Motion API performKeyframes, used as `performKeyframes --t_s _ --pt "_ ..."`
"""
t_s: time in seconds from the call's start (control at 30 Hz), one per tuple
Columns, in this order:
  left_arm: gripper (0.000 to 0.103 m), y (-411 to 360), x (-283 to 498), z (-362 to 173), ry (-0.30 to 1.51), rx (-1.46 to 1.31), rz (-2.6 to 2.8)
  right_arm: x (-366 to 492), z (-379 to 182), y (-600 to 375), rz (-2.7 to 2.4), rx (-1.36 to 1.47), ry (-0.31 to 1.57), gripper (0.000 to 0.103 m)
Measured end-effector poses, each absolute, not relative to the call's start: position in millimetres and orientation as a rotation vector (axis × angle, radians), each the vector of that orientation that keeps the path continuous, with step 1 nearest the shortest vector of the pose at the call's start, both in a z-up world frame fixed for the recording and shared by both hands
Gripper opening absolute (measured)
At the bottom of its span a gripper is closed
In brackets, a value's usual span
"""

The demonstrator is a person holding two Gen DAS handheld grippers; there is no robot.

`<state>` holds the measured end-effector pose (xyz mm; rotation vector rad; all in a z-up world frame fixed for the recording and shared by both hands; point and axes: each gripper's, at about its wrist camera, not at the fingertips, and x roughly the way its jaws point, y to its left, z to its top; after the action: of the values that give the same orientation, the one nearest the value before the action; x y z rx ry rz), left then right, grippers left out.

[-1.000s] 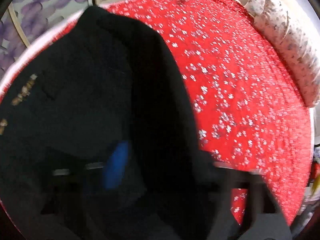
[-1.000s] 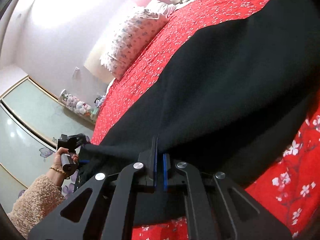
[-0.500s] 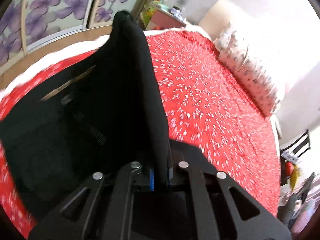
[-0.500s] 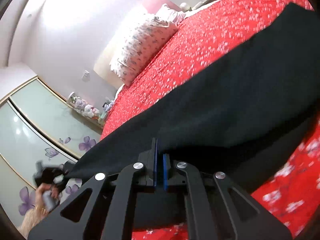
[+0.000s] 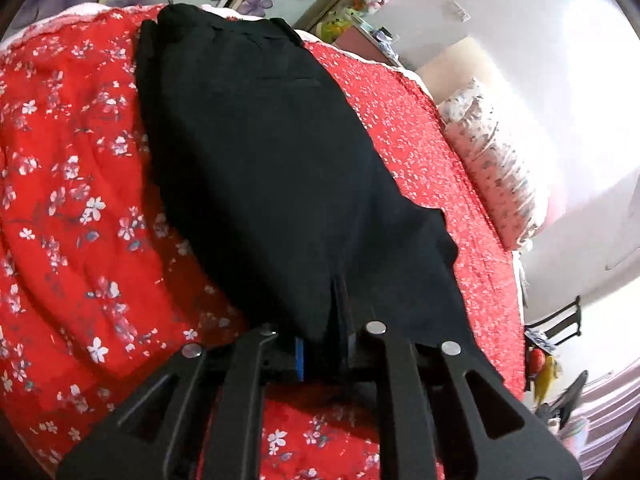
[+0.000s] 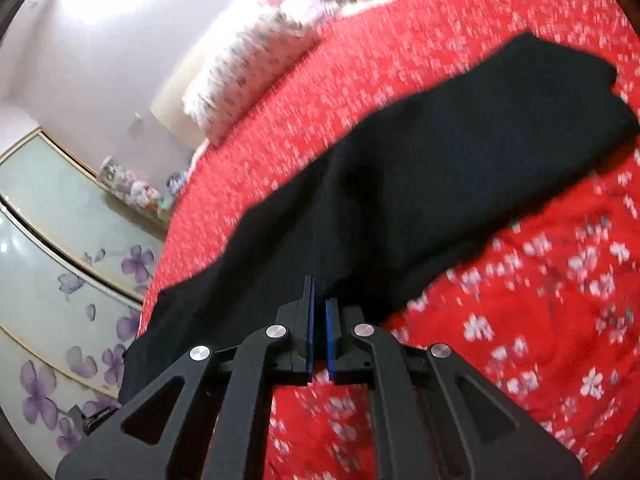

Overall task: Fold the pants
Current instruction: 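Open the right tool and withdraw it from the folded trousers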

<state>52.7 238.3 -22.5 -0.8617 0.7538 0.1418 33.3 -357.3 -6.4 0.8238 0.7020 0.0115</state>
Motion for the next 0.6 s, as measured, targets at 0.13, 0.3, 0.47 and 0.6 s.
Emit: performKeyframes --t_s 0.13,0.3,0.47,0.6 --pt "0.049 230.8 52.0 -14.9 0.721 -0.824 0.08 20.6 -1.3 -365.2 0.028 0.814 0.792 0.052" --pt "0.079 203.0 49.5 -6.7 0.659 -0.667 0.048 -19.8 34.4 -409.7 -0.039 0.777 0.657 0.051" --pt "0.093 181.3 38.0 0.8 0.646 -0.521 0.04 -14.7 62.3 -493.3 -0.242 0.741 0.576 0.05" --pt "0.094 176.1 26.8 -5.9 0.661 -0.505 0.029 8.9 54.9 -539.2 -0.39 0.692 0.681 0.05"
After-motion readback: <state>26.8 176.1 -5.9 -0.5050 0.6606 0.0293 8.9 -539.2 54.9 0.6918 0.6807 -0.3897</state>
